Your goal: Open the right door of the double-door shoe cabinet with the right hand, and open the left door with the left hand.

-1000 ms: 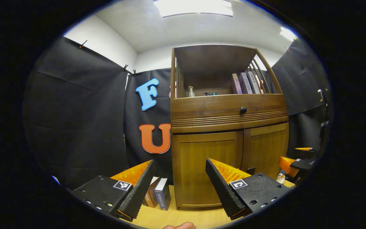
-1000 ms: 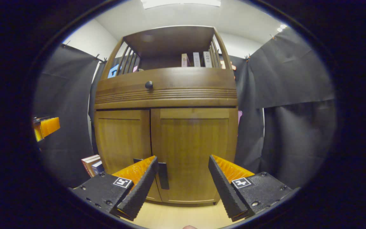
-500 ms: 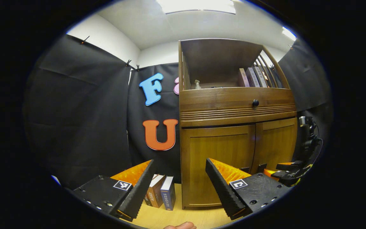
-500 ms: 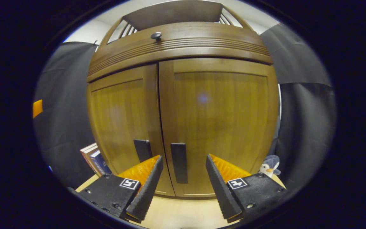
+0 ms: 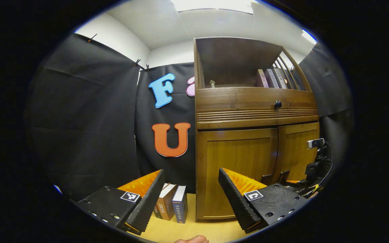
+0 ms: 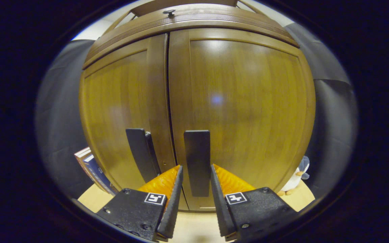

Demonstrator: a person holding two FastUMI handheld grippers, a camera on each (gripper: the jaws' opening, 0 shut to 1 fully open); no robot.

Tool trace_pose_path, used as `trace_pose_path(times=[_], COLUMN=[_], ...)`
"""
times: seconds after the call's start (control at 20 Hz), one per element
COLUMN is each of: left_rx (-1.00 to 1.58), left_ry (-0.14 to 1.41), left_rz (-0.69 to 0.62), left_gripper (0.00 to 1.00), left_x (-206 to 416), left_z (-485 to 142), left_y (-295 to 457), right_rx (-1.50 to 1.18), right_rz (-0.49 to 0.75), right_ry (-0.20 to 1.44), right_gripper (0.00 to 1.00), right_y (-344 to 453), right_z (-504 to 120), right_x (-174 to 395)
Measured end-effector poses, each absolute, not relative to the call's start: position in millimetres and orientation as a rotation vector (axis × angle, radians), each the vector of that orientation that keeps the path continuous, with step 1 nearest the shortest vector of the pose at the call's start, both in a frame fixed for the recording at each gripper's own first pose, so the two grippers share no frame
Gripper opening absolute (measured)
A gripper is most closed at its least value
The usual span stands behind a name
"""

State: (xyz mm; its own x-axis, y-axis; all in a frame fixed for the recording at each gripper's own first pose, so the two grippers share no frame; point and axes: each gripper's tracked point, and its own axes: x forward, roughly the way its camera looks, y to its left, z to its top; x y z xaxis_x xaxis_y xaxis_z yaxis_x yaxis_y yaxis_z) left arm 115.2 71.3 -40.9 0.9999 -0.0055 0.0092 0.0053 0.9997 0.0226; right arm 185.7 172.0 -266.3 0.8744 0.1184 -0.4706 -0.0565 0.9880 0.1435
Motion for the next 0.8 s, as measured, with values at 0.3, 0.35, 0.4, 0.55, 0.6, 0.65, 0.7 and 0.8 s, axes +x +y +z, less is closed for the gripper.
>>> trace_pose_path(times=[0.3, 0.35, 0.4, 0.55, 0.6, 0.65, 0.7, 0.8], left_rx=[0.013, 0.019, 0.027, 0.017, 0.016, 0.021, 0.027, 0.038], left_ry=[0.018, 0.025, 0.027, 0.000, -0.009, -0.017, -0.022, -0.017], left_rz=[-0.043, -0.049, -0.052, -0.065, -0.070, -0.073, -0.077, -0.094], left_gripper=[1.00, 1.00, 0.96, 0.96, 0.96, 0.96, 0.96, 0.96], left_x=[124, 125, 126, 131, 132, 132, 134, 135], left_z=[-47, -48, -47, -31, -29, -27, -26, -30], left_y=[69, 70, 70, 68, 69, 68, 68, 66], right_rx=[0.118, 0.124, 0.120, 0.088, 0.093, 0.100, 0.103, 0.103], right_rz=[0.041, 0.036, 0.032, 0.010, 0.008, 0.008, 0.009, 0.007], right_ry=[0.465, 0.457, 0.448, 0.431, 0.433, 0.436, 0.440, 0.446], right_gripper=[0.39, 0.39, 0.39, 0.36, 0.36, 0.36, 0.35, 0.33], right_y=[167, 170, 171, 170, 171, 171, 170, 170], right_z=[-261, -265, -266, -264, -263, -264, -264, -263], right_x=[197, 202, 204, 203, 202, 202, 202, 202])
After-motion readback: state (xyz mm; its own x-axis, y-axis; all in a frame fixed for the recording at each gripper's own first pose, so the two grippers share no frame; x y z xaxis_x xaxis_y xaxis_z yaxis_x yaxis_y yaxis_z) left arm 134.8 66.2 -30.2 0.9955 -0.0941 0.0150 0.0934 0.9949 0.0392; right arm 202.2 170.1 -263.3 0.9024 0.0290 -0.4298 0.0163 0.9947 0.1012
